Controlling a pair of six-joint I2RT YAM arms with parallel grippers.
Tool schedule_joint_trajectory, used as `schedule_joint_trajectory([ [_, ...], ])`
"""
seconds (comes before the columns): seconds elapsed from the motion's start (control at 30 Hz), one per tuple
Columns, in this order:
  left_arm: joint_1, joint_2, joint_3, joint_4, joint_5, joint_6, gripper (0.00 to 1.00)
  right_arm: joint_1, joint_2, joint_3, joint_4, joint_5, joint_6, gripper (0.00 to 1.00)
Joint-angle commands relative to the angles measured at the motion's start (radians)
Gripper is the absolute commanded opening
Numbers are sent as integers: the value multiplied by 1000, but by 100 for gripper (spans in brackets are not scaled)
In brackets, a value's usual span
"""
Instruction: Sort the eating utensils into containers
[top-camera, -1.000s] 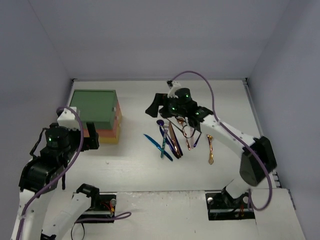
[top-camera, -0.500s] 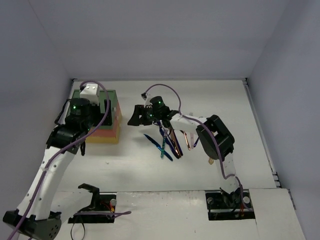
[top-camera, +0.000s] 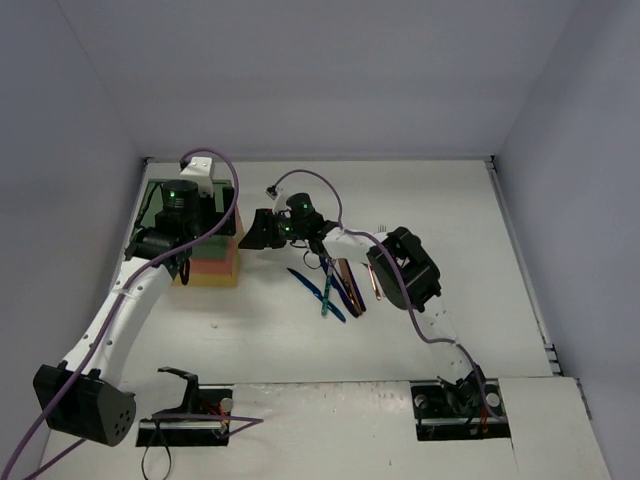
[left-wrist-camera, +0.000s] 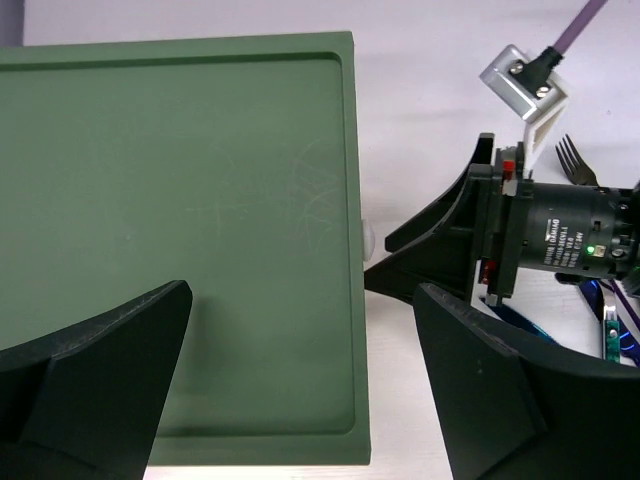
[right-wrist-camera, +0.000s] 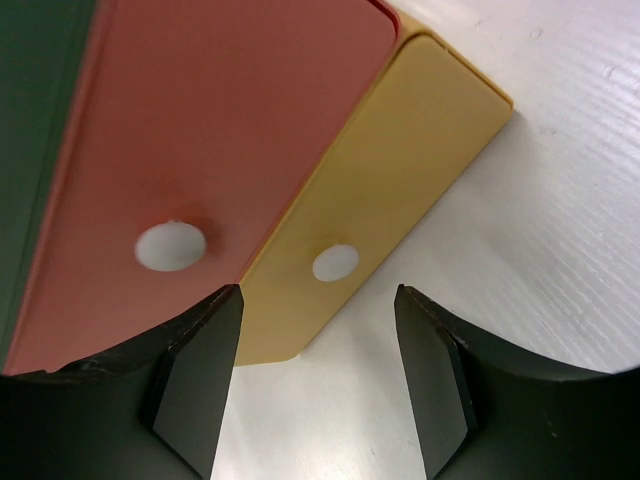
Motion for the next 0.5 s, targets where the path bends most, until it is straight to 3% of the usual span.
schedule_joint_trajectory([
  [0.0,7,14,-11,102,34,10,92,8,6,68,115,-61,28,59],
  [0.47,13,79,-6,54,34,-2,87,11,81,107,210,-127,88,55],
])
